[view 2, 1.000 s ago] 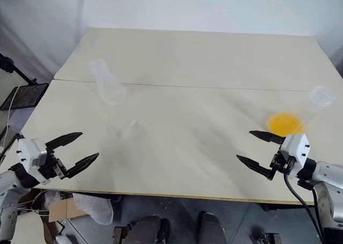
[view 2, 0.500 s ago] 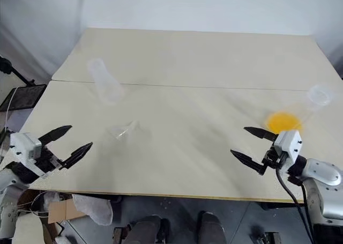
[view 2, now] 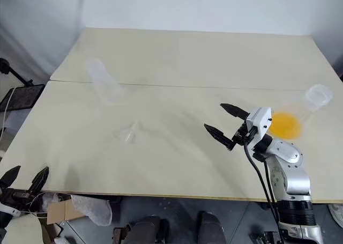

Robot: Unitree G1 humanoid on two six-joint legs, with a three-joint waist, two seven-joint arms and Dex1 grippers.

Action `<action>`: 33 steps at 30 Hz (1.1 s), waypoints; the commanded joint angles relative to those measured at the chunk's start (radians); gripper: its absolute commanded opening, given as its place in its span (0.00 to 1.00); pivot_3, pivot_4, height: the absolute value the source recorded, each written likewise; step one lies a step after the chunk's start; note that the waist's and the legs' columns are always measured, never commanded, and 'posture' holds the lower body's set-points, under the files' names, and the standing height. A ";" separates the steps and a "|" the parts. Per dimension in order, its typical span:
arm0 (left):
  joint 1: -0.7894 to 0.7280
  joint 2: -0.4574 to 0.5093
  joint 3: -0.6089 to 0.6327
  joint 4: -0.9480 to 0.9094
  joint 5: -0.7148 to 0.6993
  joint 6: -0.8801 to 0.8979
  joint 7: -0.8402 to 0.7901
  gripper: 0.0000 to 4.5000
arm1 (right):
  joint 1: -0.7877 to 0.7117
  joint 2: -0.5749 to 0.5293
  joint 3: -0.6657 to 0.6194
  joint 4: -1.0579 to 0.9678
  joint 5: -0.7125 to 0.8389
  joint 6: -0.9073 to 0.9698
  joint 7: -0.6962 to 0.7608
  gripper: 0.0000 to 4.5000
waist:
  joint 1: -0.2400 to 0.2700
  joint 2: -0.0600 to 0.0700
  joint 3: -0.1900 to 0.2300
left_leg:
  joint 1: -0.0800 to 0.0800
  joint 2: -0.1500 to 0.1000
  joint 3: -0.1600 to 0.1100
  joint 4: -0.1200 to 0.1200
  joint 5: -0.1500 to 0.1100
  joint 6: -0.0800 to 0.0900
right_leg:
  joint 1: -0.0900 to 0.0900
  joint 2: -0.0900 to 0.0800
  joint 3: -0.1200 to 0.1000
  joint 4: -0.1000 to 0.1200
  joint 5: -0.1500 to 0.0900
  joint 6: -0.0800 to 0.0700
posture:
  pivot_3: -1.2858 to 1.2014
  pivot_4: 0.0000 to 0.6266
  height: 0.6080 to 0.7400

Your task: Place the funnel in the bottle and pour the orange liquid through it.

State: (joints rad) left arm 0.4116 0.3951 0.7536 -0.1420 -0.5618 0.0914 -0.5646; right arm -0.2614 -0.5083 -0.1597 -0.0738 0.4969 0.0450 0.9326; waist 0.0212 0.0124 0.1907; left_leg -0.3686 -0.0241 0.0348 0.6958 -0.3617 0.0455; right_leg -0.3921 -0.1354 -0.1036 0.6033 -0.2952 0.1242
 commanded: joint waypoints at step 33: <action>-1.334 0.145 -0.488 0.942 0.269 -0.023 0.089 1.00 | 0.053 0.026 0.030 -0.129 -0.009 -0.002 -0.076 0.99 | 0.002 -0.001 0.000 | 0.000 -0.001 0.003 0.003 0.000 0.000 | -0.002 0.010 -0.008 0.009 0.001 0.001 | 0.52 0.24 1.00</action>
State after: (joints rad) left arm -0.8899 0.5335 0.2642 0.7753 -0.3072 0.1135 -0.4576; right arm -0.2110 -0.4866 -0.1220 -0.1598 0.4741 0.0453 0.8622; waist 0.0235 0.0114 0.1907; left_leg -0.3692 -0.0255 0.0382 0.6990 -0.3611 0.0458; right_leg -0.3941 -0.1250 -0.1120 0.6120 -0.2941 0.1257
